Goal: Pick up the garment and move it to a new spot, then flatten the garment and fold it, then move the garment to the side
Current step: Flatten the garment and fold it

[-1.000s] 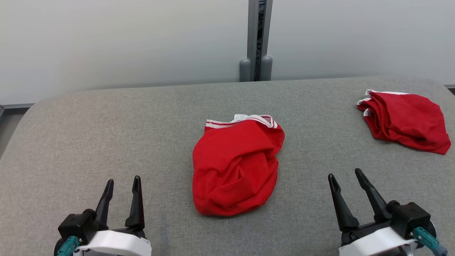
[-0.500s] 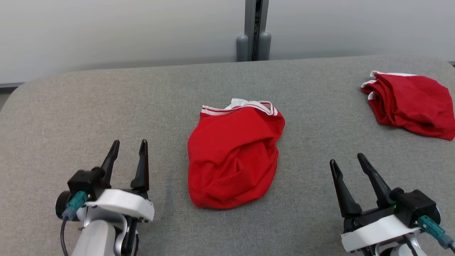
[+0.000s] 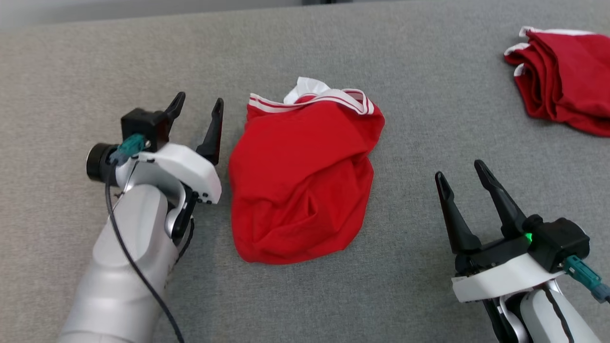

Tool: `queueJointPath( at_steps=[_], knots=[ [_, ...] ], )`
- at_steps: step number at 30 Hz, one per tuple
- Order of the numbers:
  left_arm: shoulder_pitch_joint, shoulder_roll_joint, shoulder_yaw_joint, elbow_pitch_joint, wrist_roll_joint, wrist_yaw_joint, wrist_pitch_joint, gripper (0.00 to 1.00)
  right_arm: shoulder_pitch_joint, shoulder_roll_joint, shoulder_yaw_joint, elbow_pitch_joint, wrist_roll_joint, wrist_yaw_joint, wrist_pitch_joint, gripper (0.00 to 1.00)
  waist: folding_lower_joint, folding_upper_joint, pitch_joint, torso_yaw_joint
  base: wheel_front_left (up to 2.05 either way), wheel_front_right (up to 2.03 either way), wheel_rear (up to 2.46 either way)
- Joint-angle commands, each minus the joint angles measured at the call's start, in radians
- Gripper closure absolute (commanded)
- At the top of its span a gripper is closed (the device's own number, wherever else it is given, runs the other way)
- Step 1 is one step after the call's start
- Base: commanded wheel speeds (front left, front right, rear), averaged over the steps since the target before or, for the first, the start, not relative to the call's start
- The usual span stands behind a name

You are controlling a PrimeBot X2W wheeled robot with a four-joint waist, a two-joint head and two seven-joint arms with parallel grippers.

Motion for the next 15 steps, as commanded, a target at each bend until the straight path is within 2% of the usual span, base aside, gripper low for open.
queueJointPath(
  at_steps=[1,15],
  knots=[
    [-0.049,0.005,-0.049,0.033,-0.025,-0.005,0.021,0.00,-0.019,-0.007,0.002,-0.006,0.002,0.000,-0.001,0.00,0.0000,0.0000,0.038,-0.026,0.00,0.00,0.00],
    [-0.214,0.078,-0.415,0.127,-0.279,-0.005,0.107,0.00,-0.076,-0.003,0.004,-0.015,-0.005,0.000,-0.001,0.00,0.0000,0.0000,0.121,-0.056,0.00,0.00,0.00]
  ],
)
